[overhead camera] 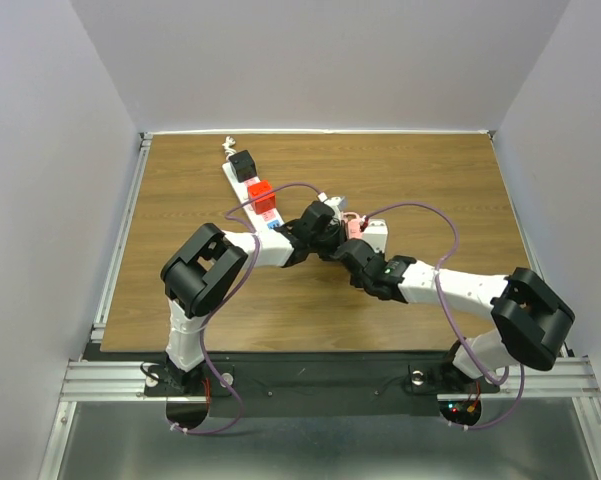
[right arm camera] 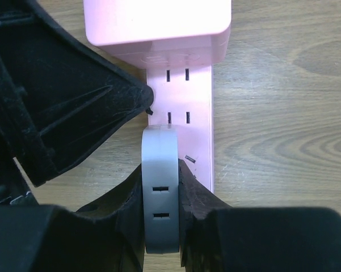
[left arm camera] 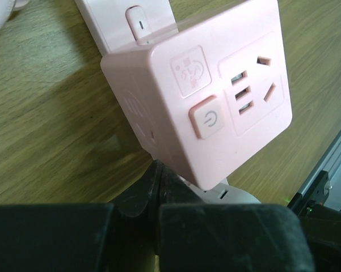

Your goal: Insert the plug

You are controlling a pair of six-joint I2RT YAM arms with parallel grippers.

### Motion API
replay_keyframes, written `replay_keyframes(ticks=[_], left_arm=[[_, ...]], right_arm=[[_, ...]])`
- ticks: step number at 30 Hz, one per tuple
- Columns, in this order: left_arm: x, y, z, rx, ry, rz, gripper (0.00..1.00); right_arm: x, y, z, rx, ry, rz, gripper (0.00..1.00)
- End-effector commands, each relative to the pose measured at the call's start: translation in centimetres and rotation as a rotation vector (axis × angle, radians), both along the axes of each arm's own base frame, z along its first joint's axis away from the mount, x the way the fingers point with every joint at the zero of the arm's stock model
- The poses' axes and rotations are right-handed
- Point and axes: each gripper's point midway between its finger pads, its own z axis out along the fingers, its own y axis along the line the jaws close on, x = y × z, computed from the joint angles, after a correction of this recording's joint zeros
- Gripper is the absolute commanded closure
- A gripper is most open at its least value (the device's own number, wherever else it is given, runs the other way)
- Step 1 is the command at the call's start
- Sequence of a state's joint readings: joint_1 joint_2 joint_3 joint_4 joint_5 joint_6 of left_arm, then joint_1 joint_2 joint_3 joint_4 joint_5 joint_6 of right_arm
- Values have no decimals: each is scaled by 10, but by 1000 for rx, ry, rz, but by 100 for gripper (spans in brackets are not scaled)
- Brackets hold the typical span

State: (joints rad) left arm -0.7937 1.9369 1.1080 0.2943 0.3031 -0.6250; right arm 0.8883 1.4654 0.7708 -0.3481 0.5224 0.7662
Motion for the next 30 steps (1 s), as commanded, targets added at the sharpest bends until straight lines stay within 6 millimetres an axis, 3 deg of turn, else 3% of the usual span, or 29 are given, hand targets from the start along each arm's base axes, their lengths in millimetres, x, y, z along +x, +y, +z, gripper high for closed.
replay_keyframes(ticks=[1, 11, 24, 27, 30], left_arm=[[-4, -11, -3, 16, -25, -37, 98], [5, -18, 15, 2, -67, -45, 98], [20, 3, 27, -27, -89, 12, 98], [23, 13, 43, -43, -117, 40, 79], [28, 26, 46, -41, -124, 73, 66]], right_arm=[[-89, -60, -66, -199, 405, -6, 100], [-82, -54, -81, -270, 470, 7, 100], [-96, -53, -90, -196, 500, -24, 100], [-91, -47, -85, -174, 478, -17, 100], [-81, -36, -72, -138, 439, -3, 99]])
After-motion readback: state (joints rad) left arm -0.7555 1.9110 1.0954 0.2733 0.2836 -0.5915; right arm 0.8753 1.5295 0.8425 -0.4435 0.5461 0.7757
